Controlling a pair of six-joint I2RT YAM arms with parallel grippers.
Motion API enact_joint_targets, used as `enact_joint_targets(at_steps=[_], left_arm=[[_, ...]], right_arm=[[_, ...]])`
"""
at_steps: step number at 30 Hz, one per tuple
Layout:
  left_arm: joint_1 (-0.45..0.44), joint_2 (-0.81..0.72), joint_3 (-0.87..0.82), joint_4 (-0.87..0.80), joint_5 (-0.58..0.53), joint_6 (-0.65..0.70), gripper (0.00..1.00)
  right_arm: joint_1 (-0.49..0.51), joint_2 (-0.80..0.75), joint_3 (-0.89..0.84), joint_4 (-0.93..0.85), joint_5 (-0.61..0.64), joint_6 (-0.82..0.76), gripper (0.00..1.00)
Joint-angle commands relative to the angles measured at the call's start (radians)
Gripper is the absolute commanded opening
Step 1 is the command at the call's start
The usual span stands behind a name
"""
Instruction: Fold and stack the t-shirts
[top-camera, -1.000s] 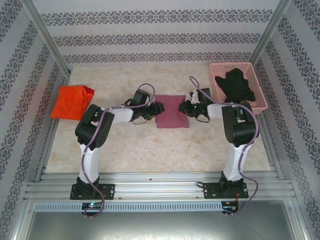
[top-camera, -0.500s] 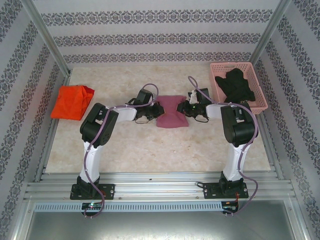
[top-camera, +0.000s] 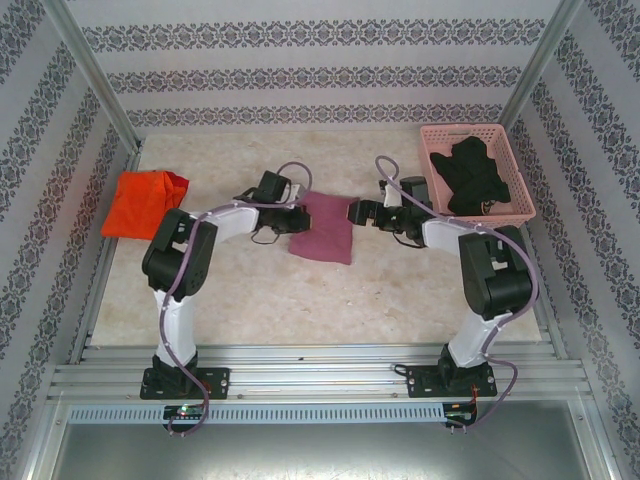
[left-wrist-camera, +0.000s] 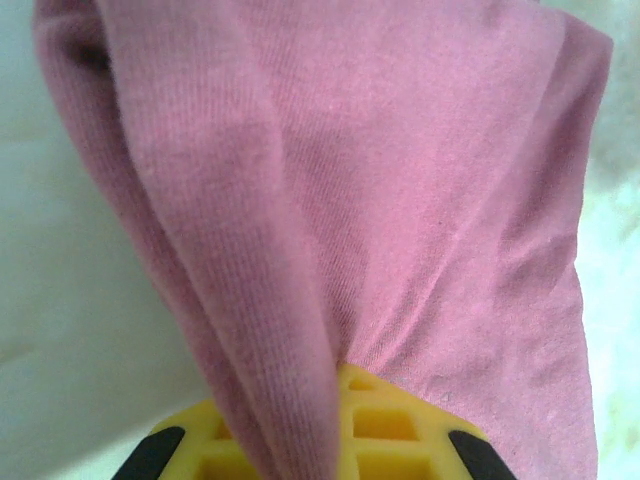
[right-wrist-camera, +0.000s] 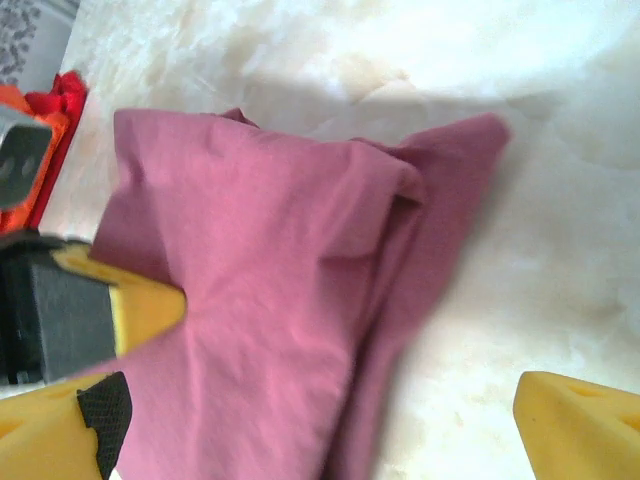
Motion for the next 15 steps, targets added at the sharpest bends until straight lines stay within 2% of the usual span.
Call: enact_joint_targets(at_steps=[1,4,8,11,15], left_arm=[[0.082,-0.069,0.01,-0.191,0.011,0.225,0.0],[0.15,-0.102,0.021,-0.257,0.044,0.315,0.0],[0.195,-0.114,0.086,-0.429,-0.027,0.477,0.0],[0.226,-0.118,0.127,-0.537,-0.117,0.565,0.0],[0.271,-0.137,0.168,-0.651,-0.295,0.674,0.0]], right_arm=[[0.055,-0.057,-0.029,0.065,-0.003,-0.133,0.98],[0.128,-0.09,-0.053,0.12,-0.008,-0.238,0.98],[0.225,-0.091,-0.029,0.141,-0.006,-0.314,0.98],[0.283,-0.055,0.034,0.113,-0.018,-0.34,0.98],[0.332,0.001,0.107,0.106,-0.042,-0.35,0.98]])
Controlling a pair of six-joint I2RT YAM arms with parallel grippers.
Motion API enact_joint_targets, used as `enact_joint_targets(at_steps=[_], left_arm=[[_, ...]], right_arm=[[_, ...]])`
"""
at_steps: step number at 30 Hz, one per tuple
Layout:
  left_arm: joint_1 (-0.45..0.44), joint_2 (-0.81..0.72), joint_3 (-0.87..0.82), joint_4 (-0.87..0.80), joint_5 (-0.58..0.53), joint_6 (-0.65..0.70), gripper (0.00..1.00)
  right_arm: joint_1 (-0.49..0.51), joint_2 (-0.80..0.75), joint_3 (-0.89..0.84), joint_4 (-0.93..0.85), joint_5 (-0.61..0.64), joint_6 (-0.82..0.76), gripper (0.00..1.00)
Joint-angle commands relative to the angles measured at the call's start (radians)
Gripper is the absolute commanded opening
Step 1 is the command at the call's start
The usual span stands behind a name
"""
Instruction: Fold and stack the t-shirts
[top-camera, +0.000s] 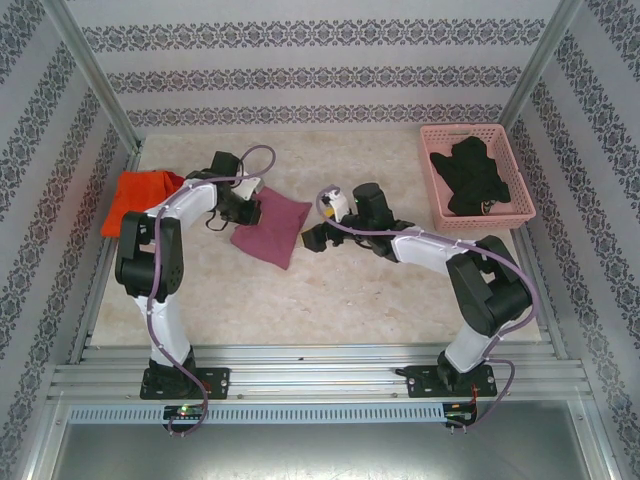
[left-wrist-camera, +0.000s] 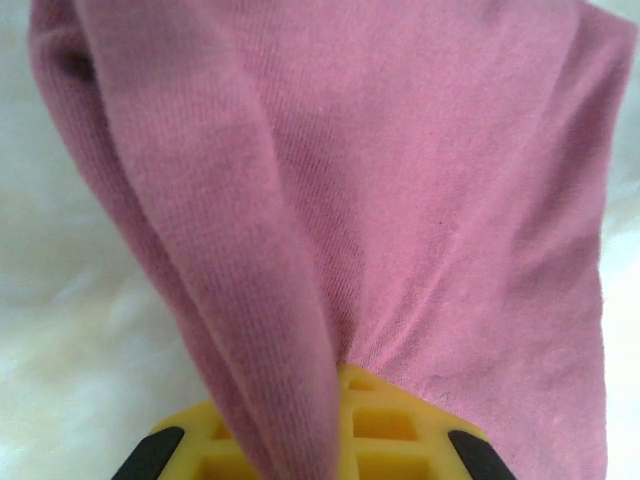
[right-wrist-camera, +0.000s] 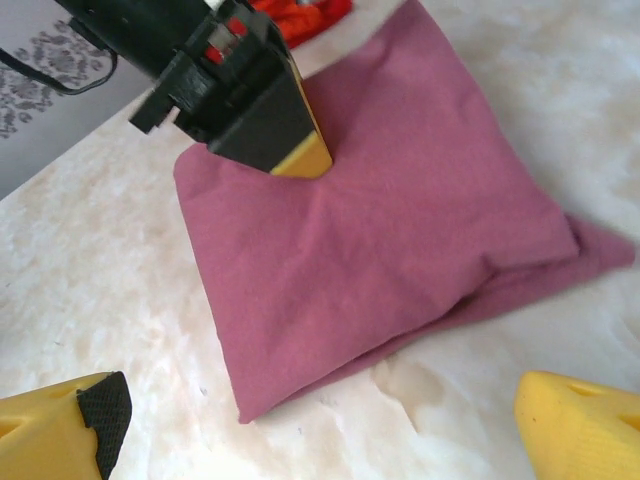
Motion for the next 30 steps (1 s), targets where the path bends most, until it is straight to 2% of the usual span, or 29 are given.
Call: enact_joint_targets(at_steps=[1,7,14,19,30], left_arm=[[0.054,-0.066,0.045,-0.175,-0.195,0.175,0.0],[0.176,-0.113,0.072,-0.184,-0.297,0.273,0.0],[0.307,-0.113,0.164,-0.182,-0.319,0.369,0.0],[0.38,-0.103,0.27,-0.209,-0.285,0.413,0.0],[0.477,-0.026,0.461,-0.286,-0.212,0.447,0.0]], right_arm=[[0.025,0.047,0.071,0.018,-0.044,-0.047,0.98],[0.067,0.111,0.154,0.02,-0.093,-0.041,0.98],[0.084,0.156,0.208,0.02,-0.115,-0.025,0.98],[0.085,0.163,0.216,0.014,-0.113,-0.026,0.98],[0.085,0.163,0.21,-0.002,-0.1,-0.021,0.98]])
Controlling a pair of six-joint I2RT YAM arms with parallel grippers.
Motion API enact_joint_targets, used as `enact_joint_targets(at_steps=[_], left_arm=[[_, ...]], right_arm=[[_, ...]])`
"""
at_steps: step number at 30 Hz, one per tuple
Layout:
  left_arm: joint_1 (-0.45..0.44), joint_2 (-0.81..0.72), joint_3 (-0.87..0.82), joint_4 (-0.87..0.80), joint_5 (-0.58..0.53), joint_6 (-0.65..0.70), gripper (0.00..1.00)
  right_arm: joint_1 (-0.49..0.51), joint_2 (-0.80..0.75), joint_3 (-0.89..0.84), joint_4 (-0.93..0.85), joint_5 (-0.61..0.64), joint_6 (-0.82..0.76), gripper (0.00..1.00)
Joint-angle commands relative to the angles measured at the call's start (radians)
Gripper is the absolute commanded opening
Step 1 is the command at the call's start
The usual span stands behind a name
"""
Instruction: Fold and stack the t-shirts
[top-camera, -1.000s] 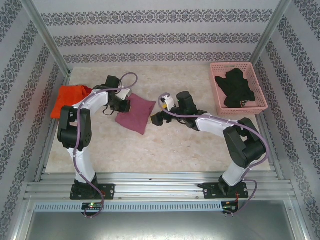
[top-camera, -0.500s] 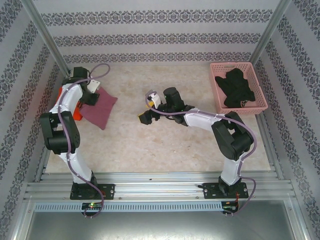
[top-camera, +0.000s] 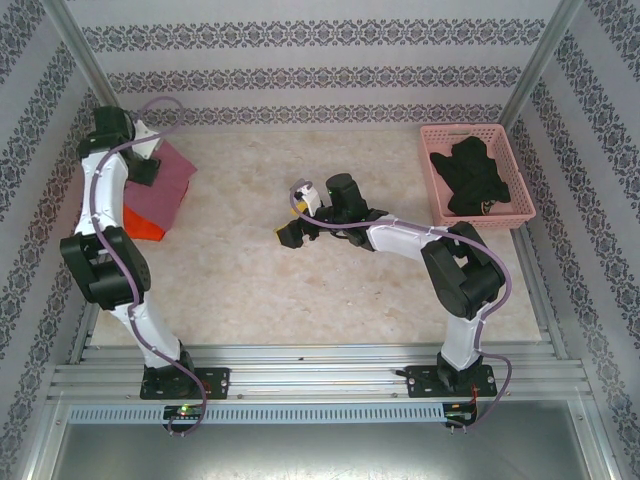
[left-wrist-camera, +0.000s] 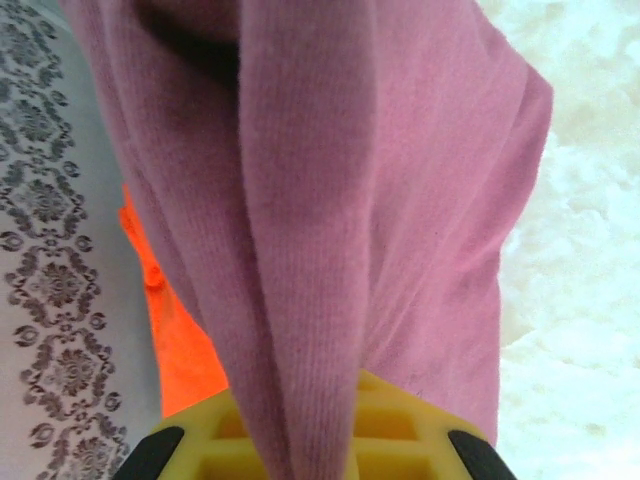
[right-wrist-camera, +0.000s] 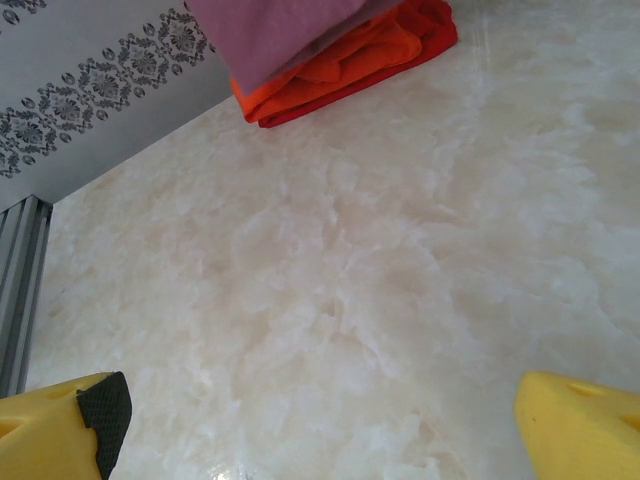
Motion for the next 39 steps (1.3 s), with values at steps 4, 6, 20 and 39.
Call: enact_joint_targets(at_steps=[4,6,20,39], left_arm=[[0.036,0.046,0.083,-0.066,0.037,0.033,0.0],[0.044,0.06,0.097,-0.072,0.032,0.034,0.0],[0.111,0.177,0.112,-0.013,-0.033,-0.026,0.0],[0.117,0.172,0.022,0.134,-0.148,-0.245,0.95]], right_arm=[[0.009,0.011,0.022,-0.008,-0.013,0.003,0.98],[0.01,0.016,0.026,-0.007,-0.015,0.007,0.98],[0.01,0.053,0.065,-0.051,-0.009,0.018,0.98],[0.01,0.076,0.077,-0.064,0.002,0.038,0.98]])
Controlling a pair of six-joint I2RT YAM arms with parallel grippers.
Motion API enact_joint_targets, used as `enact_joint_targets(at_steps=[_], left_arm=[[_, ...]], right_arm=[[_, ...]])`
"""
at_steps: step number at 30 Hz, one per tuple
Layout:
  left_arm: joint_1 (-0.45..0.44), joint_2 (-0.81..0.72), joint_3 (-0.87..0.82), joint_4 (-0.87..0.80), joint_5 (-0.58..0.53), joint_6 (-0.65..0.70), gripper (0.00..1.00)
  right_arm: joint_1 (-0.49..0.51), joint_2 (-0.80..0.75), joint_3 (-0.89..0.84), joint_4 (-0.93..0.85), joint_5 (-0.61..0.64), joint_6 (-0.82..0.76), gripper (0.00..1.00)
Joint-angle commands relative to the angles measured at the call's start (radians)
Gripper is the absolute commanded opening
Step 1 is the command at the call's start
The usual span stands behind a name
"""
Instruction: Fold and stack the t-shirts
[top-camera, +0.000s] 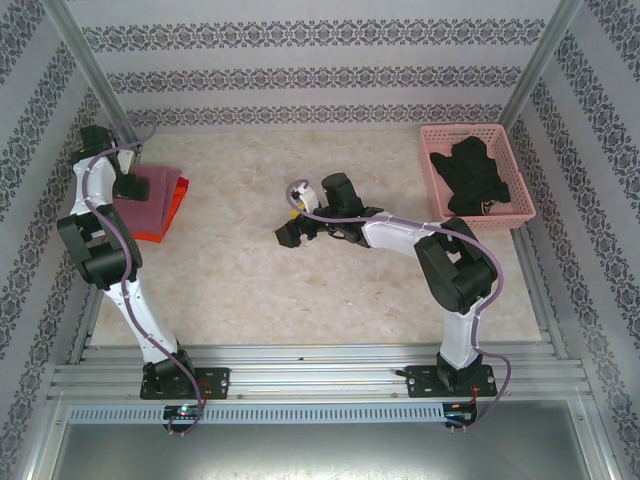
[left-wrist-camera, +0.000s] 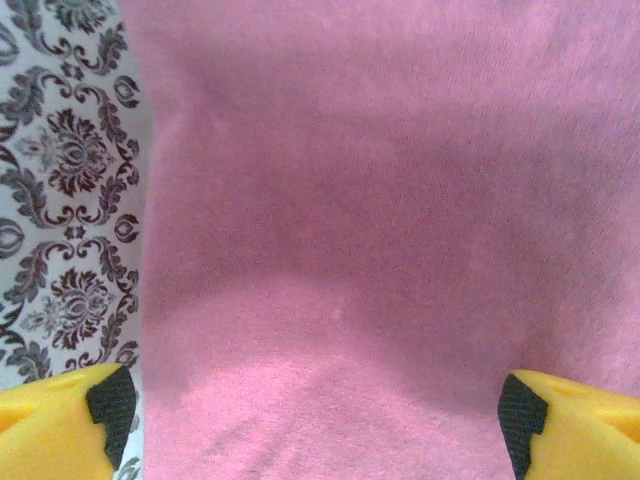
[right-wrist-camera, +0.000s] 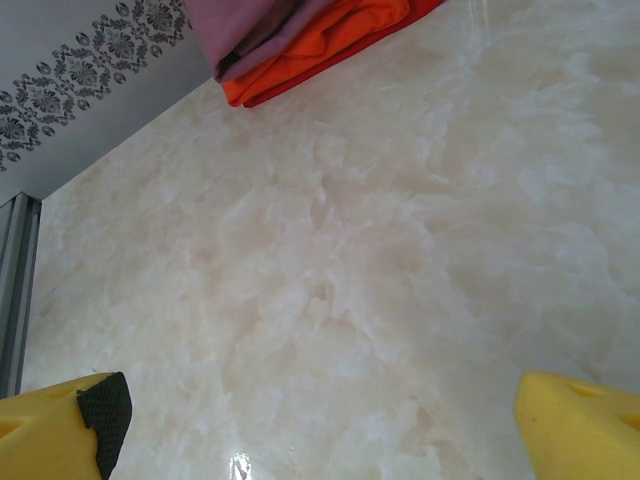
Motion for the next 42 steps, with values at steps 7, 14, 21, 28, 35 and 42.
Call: enact_joint_targets(at_steps=[7,14,21,28,35,42], left_arm=[[-0.077,-0.12,-0.072,0.167,0.089,-0.202,1.0],[-0.06,0.052,0.033,0.142,0.222,-0.365,1.0],[-0.023,0.12,0.007,0.192,0.375,-0.465,1.0],[-0.026,-0.03,-0.143,0.346,0.423,-0.492,1.0],[-0.122,-0.382,-0.545,0.646,0.248,-0.551,1.0],[-0.431,-0.652,-0.992,0.879,-0.003,-0.47,1.0]], right_arm=[[0.01,0.028,0.029,-0.002,-0.004,0.02,0.98],[0.007,-0.002,-0.012,-0.002,0.02,0.014,0.98],[-0.004,-0.024,-0.046,0.006,0.039,0.02,0.98],[-0.035,-0.095,-0.087,0.018,0.091,0.032,0.98],[-0.162,-0.281,-0.252,0.076,0.204,0.156,0.98],[-0.33,-0.525,-0.451,0.062,0.486,0.135,0.98]])
